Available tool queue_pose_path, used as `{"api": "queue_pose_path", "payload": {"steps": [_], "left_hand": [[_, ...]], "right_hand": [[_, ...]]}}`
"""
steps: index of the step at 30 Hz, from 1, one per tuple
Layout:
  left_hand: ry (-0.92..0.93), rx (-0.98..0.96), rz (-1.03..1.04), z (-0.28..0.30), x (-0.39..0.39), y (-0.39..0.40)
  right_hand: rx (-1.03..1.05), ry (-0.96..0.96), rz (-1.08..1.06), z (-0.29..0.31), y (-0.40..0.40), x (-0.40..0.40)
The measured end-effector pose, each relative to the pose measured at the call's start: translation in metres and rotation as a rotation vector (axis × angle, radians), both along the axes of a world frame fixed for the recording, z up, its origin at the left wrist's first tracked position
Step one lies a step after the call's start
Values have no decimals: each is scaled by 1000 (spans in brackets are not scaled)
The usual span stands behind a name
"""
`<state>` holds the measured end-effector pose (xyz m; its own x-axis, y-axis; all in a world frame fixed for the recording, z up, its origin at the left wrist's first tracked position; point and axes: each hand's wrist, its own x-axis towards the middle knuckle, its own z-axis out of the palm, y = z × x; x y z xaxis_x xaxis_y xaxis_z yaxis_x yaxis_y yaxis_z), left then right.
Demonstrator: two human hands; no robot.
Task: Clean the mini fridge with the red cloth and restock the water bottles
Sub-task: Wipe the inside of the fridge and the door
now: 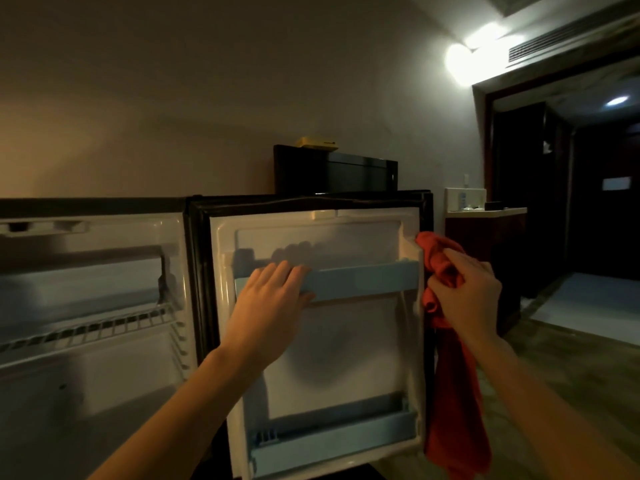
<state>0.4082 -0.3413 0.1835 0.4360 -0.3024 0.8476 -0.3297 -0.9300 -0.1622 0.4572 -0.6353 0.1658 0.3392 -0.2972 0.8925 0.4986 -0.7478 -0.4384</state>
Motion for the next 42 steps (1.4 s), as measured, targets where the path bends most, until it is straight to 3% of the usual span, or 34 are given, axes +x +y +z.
{"api": "queue_pose_path", "payload": {"steps": [3, 10, 18, 25, 35, 42], "left_hand": [[-19, 32, 10, 2, -2, 2], [-23, 71, 79, 9, -7, 6], [47, 92, 131, 6, -9, 10], [33, 111, 130, 8, -10, 14], [60, 95, 65, 10, -9, 14], [122, 63, 43, 13, -12, 12]], "right_hand": [[13, -122, -40, 32, 10, 2], [-95, -179, 19, 112, 40, 1], [-355, -176, -13, 123, 146, -1], [-474, -167, -5, 117, 164, -4], [-229, 87, -101, 122, 35, -12], [26, 251, -73, 114, 10, -1]]}}
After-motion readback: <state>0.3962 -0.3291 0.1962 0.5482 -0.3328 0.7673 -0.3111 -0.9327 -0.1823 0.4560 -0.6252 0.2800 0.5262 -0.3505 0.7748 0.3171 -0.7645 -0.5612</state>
